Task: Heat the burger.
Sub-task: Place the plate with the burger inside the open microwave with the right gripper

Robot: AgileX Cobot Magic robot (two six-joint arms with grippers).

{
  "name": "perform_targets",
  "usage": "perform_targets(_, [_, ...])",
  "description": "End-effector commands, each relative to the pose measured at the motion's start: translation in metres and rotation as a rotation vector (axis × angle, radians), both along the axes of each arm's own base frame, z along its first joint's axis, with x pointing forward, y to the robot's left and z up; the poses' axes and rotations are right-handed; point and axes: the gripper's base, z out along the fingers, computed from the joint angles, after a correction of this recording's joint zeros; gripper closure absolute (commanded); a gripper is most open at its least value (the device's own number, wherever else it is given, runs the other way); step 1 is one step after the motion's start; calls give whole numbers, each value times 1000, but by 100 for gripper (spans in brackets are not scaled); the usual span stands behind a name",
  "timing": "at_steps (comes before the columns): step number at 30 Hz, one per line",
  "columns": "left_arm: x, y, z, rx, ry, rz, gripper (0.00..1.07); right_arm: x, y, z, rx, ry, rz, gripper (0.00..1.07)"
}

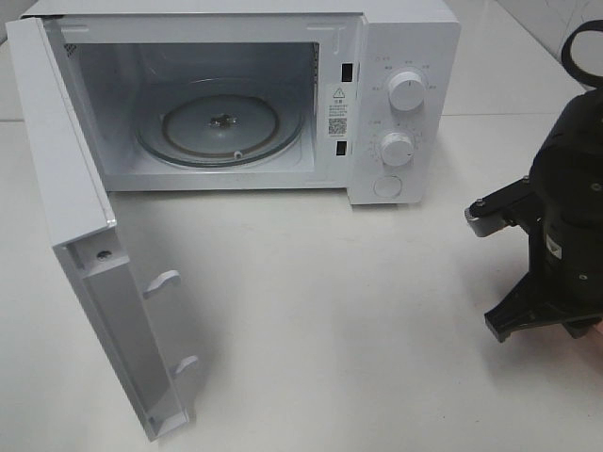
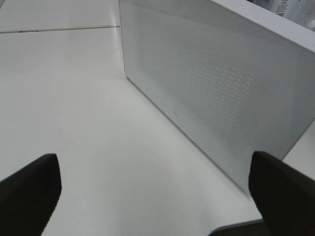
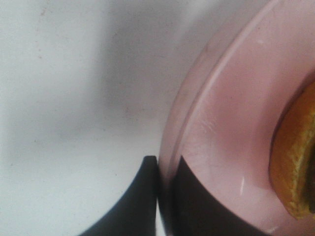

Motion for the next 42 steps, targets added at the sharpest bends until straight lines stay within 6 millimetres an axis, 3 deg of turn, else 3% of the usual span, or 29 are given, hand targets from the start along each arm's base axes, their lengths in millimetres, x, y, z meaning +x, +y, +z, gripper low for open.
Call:
perform_targets(1, [-1,0,0,-10,-19,-1,11,-5,-2,8,-54,-5,26,107])
perform_targets(14, [-1,0,0,-10,-19,-1,11,-31,7,24,-57,-22,86,107])
perform_targets(42, [-1,0,0,-10,-19,-1,11,-77,62,34,-149,8,412,107])
